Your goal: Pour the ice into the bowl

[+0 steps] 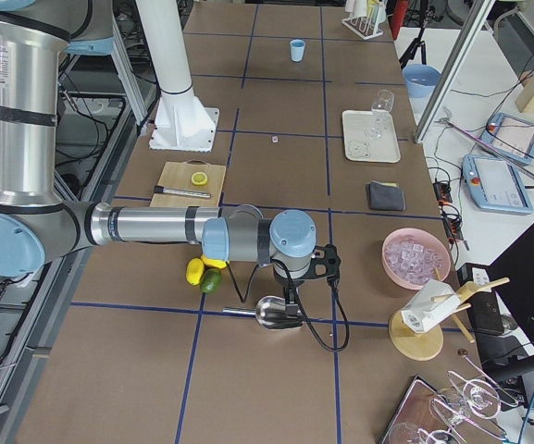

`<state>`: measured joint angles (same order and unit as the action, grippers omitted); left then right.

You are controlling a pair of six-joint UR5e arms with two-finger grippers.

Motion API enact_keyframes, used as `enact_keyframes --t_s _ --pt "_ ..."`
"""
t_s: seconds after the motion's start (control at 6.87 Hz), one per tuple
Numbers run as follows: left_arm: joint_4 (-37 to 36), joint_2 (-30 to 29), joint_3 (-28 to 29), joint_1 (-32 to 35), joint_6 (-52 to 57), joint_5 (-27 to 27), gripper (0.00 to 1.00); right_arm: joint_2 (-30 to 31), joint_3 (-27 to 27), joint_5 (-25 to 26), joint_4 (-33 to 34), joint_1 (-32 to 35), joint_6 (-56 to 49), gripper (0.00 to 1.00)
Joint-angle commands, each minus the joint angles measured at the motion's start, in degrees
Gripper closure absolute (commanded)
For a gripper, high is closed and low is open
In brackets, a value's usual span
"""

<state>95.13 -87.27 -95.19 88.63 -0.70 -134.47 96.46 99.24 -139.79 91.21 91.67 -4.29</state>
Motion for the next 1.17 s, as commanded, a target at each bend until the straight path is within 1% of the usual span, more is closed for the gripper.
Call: enact_keyframes --t_s 0.0,0.73,1.02 --pt "0.06 -0.09 -0.08 -0.04 0.00 0.09 0.00 -0.04 -0.01 0.05 -0.07 0.00 -0.02 0.00" --pt "0.15 -0.44 0.01 -0.04 -0.44 0.35 0.00 -0.48 -0.01 0.05 -0.15 0.00 0.33 0.00" --pt "0.32 -0.70 0.18 -0.04 -3.93 0.44 0.00 -0.66 -0.01 0.13 -0.15 0.00 0.51 0.00"
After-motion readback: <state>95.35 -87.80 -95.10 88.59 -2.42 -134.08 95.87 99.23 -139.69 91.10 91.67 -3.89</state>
